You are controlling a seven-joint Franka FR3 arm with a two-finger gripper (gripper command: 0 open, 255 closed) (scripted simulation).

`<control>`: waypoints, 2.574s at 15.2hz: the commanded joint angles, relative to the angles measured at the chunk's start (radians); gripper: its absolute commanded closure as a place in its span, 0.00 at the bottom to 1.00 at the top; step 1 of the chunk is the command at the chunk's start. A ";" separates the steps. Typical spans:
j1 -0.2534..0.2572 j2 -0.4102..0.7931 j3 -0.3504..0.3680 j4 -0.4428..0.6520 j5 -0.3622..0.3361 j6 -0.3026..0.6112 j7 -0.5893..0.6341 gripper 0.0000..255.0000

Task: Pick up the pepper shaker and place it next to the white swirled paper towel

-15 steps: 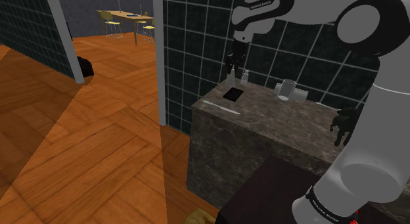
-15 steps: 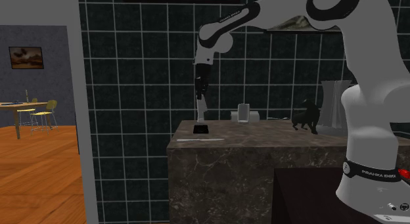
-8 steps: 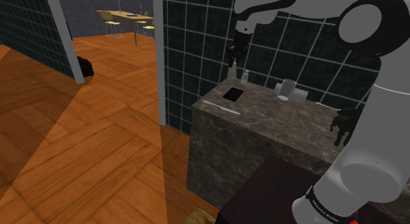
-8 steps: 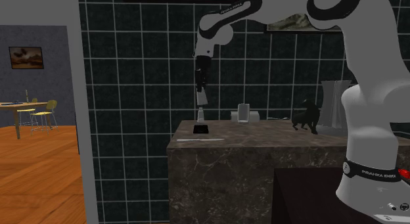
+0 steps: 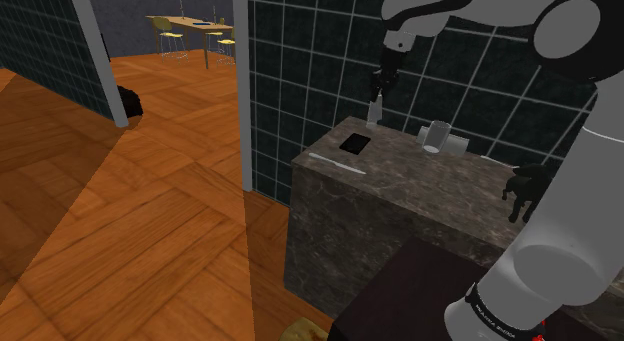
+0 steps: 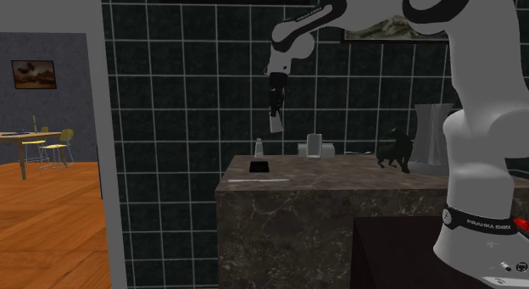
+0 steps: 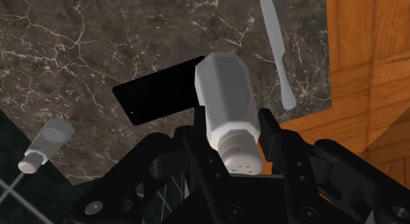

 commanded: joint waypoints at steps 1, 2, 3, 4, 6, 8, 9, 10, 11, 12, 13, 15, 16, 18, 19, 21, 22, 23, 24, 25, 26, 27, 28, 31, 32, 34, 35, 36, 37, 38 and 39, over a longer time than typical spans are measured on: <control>-0.019 -0.018 -0.015 -0.022 -0.002 0.002 -0.037 1.00; -0.031 -0.024 -0.025 -0.030 -0.002 0.002 -0.058 1.00; -0.043 -0.029 -0.034 -0.035 -0.002 0.001 -0.080 1.00; -0.055 -0.033 -0.044 -0.040 -0.001 0.000 -0.102 1.00; -0.080 -0.038 -0.063 -0.046 0.001 -0.003 -0.147 1.00; -0.105 -0.038 -0.083 -0.046 0.005 -0.007 -0.193 1.00; -0.118 -0.037 -0.093 -0.045 0.007 -0.010 -0.217 1.00; -0.132 -0.035 -0.103 -0.042 0.010 -0.013 -0.240 1.00; -0.145 -0.031 -0.114 -0.038 0.014 -0.017 -0.264 1.00; -0.159 -0.026 -0.124 -0.033 0.018 -0.021 -0.289 1.00; -0.173 -0.021 -0.134 -0.026 0.023 -0.025 -0.313 1.00; -0.203 -0.006 -0.153 -0.009 0.034 -0.035 -0.363 1.00; -0.218 0.003 -0.163 0.001 0.040 -0.040 -0.388 1.00; -0.250 0.025 -0.181 0.026 0.055 -0.053 -0.439 1.00; -0.267 0.038 -0.190 0.040 0.064 -0.060 -0.464 1.00; -0.303 0.066 -0.207 0.073 0.083 -0.075 -0.516 1.00; -0.322 0.082 -0.215 0.092 0.093 -0.084 -0.542 1.00; -0.342 0.100 -0.222 0.113 0.104 -0.093 -0.567 1.00; -0.363 0.118 -0.228 0.134 0.116 -0.103 -0.592 1.00; -0.384 0.138 -0.234 0.158 0.128 -0.114 -0.617 1.00; -0.407 0.158 -0.239 0.183 0.140 -0.125 -0.642 1.00; -0.431 0.180 -0.244 0.211 0.154 -0.137 -0.666 1.00; -0.456 0.203 -0.248 0.240 0.167 -0.150 -0.690 1.00; -0.537 0.278 -0.255 0.340 0.210 -0.195 -0.757 1.00; -0.567 0.306 -0.255 0.379 0.225 -0.212 -0.778 1.00; -0.616 0.353 -0.253 0.433 0.249 -0.228 -0.812 1.00; -0.612 0.350 -0.253 0.416 0.248 -0.214 -0.814 1.00; -0.609 0.349 -0.253 0.399 0.247 -0.199 -0.816 1.00; -0.605 0.347 -0.253 0.383 0.247 -0.185 -0.818 1.00; -0.602 0.346 -0.252 0.368 0.247 -0.172 -0.820 1.00; -0.599 0.346 -0.252 0.353 0.247 -0.158 -0.822 1.00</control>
